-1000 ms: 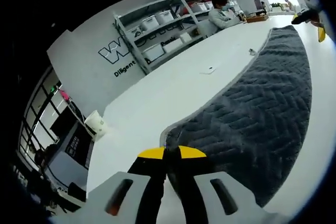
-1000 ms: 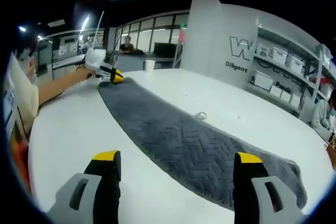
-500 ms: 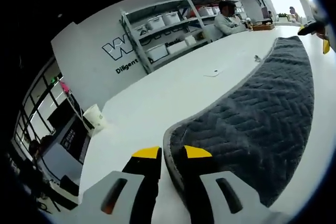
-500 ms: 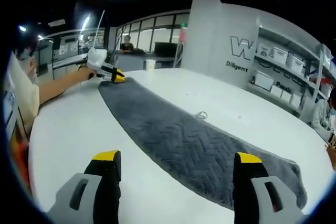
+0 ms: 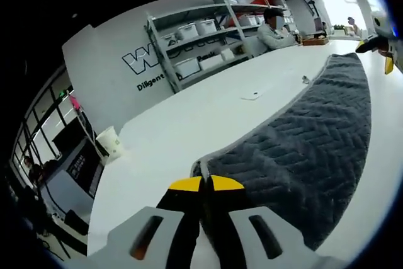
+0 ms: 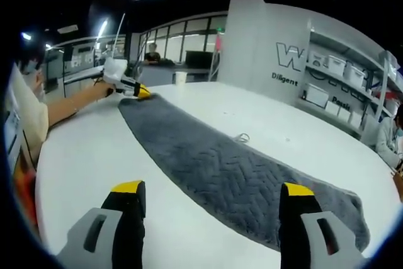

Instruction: Open the folded towel by lifting each exposed corner and separating the folded layers until the towel lies flat within the target outline without major curled edges

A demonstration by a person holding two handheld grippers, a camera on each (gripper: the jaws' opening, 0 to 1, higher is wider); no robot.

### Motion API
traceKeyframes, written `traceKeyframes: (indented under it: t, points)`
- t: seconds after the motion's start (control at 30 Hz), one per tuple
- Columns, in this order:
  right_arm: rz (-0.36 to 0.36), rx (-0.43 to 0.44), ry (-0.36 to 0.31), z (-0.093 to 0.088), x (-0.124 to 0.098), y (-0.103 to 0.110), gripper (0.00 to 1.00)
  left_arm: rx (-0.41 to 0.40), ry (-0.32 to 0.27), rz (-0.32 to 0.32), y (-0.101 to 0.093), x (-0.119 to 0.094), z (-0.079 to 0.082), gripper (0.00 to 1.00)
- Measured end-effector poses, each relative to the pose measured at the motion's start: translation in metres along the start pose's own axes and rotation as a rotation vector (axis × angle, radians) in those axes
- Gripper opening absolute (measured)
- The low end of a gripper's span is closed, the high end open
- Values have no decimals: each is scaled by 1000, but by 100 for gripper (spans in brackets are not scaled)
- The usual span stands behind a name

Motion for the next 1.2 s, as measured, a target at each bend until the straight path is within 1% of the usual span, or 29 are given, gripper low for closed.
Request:
traceKeyframes:
  t: [0.2, 0.3, 0.33, 0.4, 0.47, 0.5, 0.53, 0.67, 0.77, 0.9, 1.0, 1.1, 1.2]
  points:
    - [2, 0, 2, 0, 0, -1, 88, 24, -21, -43, -12, -11, 10, 2]
    - [6, -1, 2, 0, 1, 0, 89, 37, -42, -80, -22, -22, 17, 2]
    - [7, -1, 1, 0, 1, 0, 89, 27, -55, -109, -28, -27, 20, 2]
    - [9, -1, -1, 1, 0, 1, 90, 26, -71, -143, -36, -35, 23, 2]
    - [9, -5, -1, 1, 0, 1, 91, 52, -74, -168, -44, -42, 24, 2]
    - [9, -7, -1, 1, 0, 1, 91, 98, -69, -182, -50, -48, 24, 2]
    - [10, -8, 0, 1, 0, 1, 92, 121, -65, -194, -54, -53, 23, 2]
    - [18, -10, -1, 2, 1, 3, 93, 146, -76, -232, -69, -71, 22, 2]
    - [21, -8, -5, 2, 1, 4, 93, 185, -74, -250, -76, -85, 19, 2]
    - [24, -7, -4, 2, 1, 4, 93, 193, -58, -265, -77, -98, 14, 2]
    - [25, -8, -5, 3, 0, 5, 93, 193, -50, -269, -76, -104, 10, 2]
    - [26, -8, 0, 1, 1, 5, 93, 188, -34, -277, -74, -112, 3, 2]
    - [26, -7, 4, 0, 1, 5, 93, 209, 8, -278, -73, -119, -7, 2]
Point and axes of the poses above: the point that each gripper's makers call its tool centre point, and the gripper's own axes: x roughly forward along the fingers, y roughly to its left, z roughly out of its top, the point moved 3 cm from there along -x, roughly backward along the fingers, and after that the axes turned 5 degrees about -x, right-handed, at the moved point
